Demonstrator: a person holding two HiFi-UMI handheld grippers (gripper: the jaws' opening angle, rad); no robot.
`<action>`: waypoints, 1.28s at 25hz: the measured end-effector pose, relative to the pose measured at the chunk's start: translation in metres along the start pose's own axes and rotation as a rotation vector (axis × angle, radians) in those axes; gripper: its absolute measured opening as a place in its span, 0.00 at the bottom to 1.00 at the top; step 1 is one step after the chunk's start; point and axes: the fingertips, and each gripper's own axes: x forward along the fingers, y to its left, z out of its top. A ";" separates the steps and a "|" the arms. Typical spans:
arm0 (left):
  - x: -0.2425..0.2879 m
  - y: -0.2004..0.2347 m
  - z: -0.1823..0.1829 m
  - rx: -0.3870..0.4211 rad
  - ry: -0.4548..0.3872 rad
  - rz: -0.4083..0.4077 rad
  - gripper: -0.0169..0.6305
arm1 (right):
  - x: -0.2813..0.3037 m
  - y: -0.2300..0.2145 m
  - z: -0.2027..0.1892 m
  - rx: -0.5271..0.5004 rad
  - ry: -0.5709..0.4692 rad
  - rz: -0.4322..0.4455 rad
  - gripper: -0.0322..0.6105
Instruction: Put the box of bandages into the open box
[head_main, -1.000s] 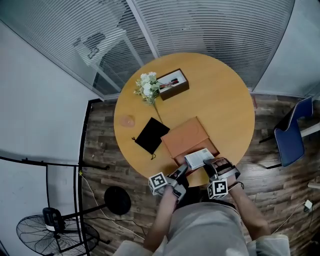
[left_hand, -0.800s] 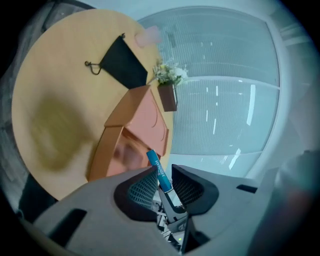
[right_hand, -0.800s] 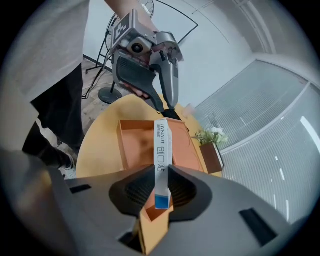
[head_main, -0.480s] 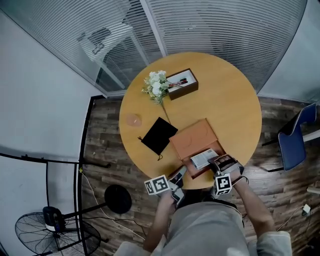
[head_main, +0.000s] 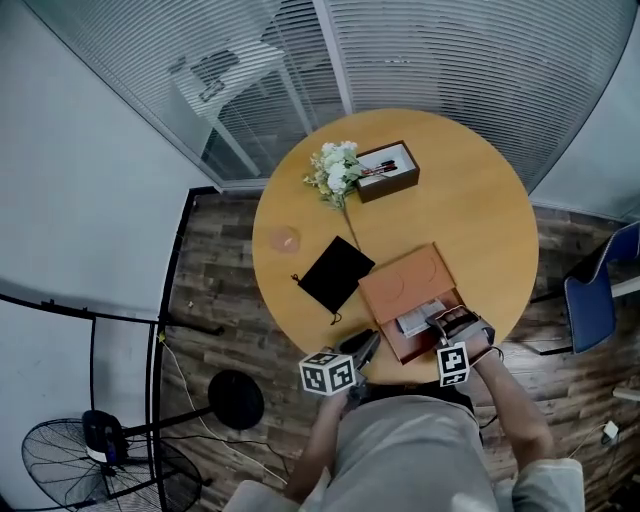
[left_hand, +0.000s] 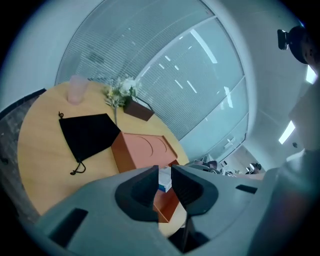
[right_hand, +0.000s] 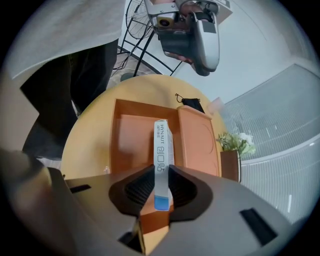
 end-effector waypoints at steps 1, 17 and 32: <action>0.001 0.003 0.002 0.002 -0.002 0.000 0.15 | 0.001 0.000 -0.001 0.000 -0.001 0.012 0.17; 0.008 -0.008 -0.004 0.070 0.065 -0.056 0.15 | 0.002 0.034 -0.009 0.016 0.001 0.201 0.05; 0.022 -0.014 -0.021 0.255 0.141 -0.025 0.15 | -0.020 0.000 -0.013 0.798 -0.139 0.060 0.05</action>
